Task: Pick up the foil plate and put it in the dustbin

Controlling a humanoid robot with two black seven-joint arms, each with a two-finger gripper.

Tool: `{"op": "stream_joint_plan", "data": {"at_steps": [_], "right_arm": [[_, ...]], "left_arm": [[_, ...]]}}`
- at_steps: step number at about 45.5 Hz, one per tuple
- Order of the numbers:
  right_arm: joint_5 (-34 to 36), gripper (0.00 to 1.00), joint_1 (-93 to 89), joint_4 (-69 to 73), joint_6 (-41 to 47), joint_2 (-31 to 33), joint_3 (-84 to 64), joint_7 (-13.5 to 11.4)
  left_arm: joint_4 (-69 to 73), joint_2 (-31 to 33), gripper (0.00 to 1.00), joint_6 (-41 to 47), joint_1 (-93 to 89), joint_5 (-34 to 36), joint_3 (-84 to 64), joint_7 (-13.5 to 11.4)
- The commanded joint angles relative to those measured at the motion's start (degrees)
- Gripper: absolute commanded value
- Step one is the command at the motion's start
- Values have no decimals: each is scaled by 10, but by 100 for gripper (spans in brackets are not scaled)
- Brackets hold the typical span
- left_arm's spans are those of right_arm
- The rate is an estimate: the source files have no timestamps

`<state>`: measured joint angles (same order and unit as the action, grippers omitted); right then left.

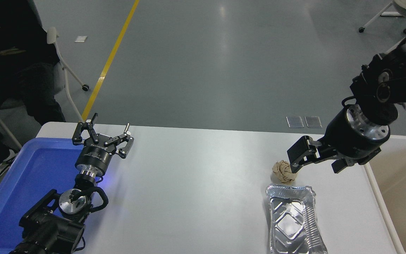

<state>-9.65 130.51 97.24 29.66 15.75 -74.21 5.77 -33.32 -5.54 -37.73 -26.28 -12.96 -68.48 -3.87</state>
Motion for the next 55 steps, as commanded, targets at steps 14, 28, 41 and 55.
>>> {"op": "stream_joint_plan", "data": {"at_steps": [14, 28, 41, 55], "right_arm": [[-139, 100, -223, -46, -202, 64, 16, 0], [-177, 100, -368, -89, -284, 67, 42, -2], [-179, 100, -497, -175, -307, 62, 79, -2], [-181, 100, -547, -227, -307, 62, 107, -2]], "left_arm": [[0, 0, 99, 0, 0, 0, 0, 0], [0, 0, 99, 0, 0, 0, -1, 0], [0, 0, 99, -1, 0, 0, 0, 0], [0, 0, 99, -1, 0, 0, -1, 1]]}}
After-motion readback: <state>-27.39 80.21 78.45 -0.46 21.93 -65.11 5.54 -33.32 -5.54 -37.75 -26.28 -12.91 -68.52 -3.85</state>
